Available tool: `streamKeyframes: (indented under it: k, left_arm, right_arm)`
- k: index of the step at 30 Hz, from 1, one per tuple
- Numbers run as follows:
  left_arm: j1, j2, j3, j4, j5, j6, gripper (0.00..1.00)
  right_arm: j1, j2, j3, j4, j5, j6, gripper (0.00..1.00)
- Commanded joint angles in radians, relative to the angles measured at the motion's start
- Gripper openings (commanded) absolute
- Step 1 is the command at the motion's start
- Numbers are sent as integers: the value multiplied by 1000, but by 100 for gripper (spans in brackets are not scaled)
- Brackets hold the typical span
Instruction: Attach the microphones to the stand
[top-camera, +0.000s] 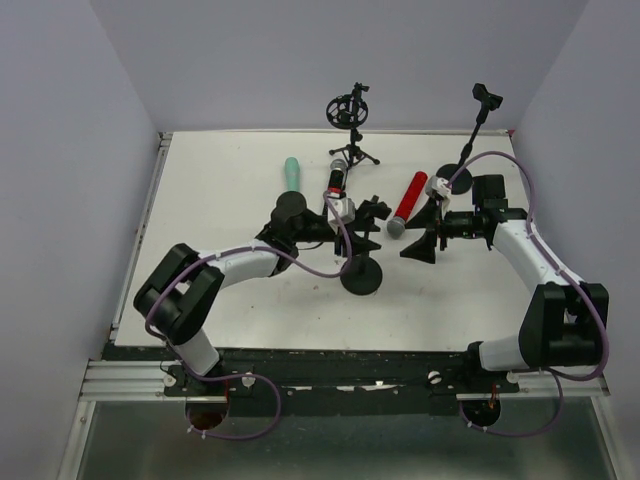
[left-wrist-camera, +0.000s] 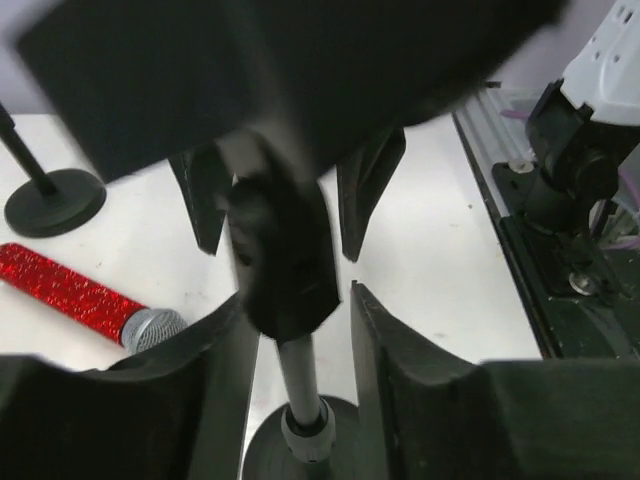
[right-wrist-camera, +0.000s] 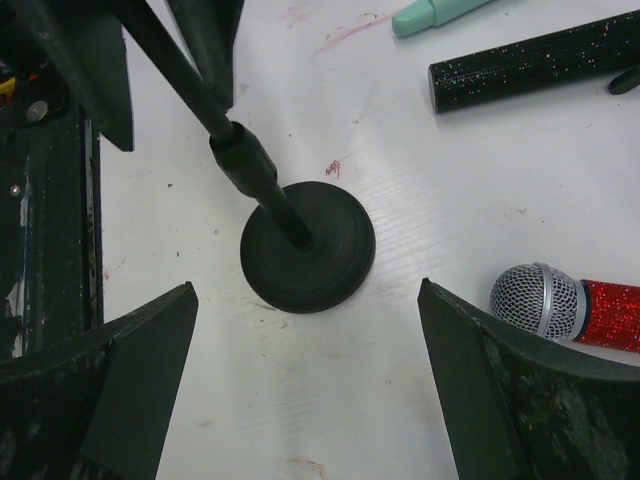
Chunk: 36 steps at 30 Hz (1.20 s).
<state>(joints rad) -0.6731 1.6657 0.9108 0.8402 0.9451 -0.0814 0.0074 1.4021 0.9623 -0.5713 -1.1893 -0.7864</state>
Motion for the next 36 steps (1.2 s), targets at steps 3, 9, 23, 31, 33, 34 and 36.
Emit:
streamKeyframes:
  k: [3,9,23,31,33,34,36]
  left_arm:
    - [12,-107,-130,105,-130,19,66]
    - [44,-247,-248,111,-285,-41,79]
    - [168,-109,86,-750,-724,-374,93]
    - [115,195,442,-1053,-937,-366,89]
    - [99,259,531,-1139,-1006,-350,88]
    - [92,287,557,-1159,-1026,-344,88]
    - [78,336,617,-1222,-1065,-347,87]
  right_arm:
    - [0,26,33,-42,19,-37,100]
    - [0,32,36,-50,23,-45,100]
    - [0,34,44,-62,31,-50,100]
    - [0,35,47,-68,26,-50,100]
    - [-1,34,49,-68,28,-53,100]
    - [0,34,50,-68,28,-53,100]
    - [0,34,49,-71,27,-53,100]
